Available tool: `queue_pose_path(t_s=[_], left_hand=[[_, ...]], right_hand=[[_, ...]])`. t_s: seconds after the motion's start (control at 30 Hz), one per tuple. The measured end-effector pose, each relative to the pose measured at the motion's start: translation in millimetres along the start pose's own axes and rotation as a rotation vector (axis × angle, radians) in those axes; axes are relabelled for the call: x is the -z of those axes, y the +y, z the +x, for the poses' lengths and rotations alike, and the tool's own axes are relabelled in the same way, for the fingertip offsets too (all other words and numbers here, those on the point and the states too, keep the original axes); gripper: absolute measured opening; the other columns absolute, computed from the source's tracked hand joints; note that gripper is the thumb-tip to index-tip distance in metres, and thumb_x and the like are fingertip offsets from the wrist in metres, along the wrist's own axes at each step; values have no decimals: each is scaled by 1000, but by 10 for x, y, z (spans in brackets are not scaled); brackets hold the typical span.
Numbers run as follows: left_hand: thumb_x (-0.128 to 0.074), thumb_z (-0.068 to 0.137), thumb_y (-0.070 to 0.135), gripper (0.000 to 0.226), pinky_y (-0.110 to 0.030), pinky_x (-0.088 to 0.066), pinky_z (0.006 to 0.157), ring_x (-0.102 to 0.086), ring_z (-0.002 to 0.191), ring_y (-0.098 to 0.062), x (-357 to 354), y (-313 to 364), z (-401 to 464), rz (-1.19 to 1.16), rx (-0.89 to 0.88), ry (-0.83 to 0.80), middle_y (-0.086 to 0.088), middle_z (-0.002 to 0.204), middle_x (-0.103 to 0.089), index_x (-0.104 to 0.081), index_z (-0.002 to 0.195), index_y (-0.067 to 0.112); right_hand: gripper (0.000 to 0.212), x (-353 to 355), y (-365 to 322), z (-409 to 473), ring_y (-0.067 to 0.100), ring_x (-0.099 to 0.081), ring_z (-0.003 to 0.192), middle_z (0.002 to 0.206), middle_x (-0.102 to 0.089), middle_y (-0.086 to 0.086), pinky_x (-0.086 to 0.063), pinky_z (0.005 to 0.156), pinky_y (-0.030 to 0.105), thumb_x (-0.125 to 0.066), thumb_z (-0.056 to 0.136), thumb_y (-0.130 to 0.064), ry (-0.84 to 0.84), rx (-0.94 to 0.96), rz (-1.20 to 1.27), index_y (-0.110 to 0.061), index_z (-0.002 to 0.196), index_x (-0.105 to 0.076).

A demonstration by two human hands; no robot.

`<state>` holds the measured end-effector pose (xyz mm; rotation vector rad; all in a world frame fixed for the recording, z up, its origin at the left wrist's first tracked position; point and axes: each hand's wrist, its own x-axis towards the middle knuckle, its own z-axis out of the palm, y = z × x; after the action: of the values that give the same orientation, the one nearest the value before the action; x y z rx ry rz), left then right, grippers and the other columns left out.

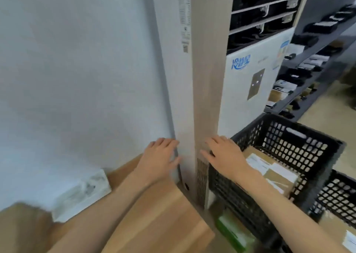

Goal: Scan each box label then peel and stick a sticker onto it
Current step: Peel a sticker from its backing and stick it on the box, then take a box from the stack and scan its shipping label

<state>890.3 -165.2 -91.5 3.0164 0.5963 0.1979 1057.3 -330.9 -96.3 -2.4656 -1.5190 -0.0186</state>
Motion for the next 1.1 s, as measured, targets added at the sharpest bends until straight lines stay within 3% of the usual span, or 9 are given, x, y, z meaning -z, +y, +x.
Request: queue_pose_path(t_s=[0.1,0.23,0.5,0.77,1.1], left_hand=[[-41,93,57,57,-42,-53,90,-66,113,-29,248,-265,-652,61,191,91,-2,119,-71,-67,125,18],[-50,101,53,51,-41,-41,105,-50,133,-24,445,-491,-1504,109,418,50,1,140,-60,-55,142,22],[-44,102,55,55,-38,-38,110,-44,137,-20,753,-711,-3136,132,730,85,2,146,-53,-45,147,25],[-44,102,56,55,-37,-37,107,-45,137,-21,1015,-1041,-4687,189,906,112,1,144,-54,-46,147,24],[-44,102,55,55,-37,-42,104,-48,133,-20,1261,-1858,-6664,144,1001,101,3,142,-56,-46,147,24]], right_hand=[[46,-57,-463,-15,24,-49,128,143,-50,2,-43,101,37,-38,106,-46,-28,169,45,-16,140,-48],[49,-190,-1114,-101,25,-46,131,146,-46,3,-41,104,38,-38,105,-48,-70,347,57,-16,140,-48],[46,-233,-2650,-411,25,-48,127,147,-45,3,-40,103,39,-39,105,-45,-105,655,73,-18,141,-48],[44,-309,-4183,-990,25,-50,123,143,-47,4,-42,100,37,-38,105,-44,-94,881,23,-17,138,-50],[47,-681,-6067,-1791,28,-52,124,139,-53,7,-45,100,42,-43,102,-49,-90,925,42,-15,135,-49]])
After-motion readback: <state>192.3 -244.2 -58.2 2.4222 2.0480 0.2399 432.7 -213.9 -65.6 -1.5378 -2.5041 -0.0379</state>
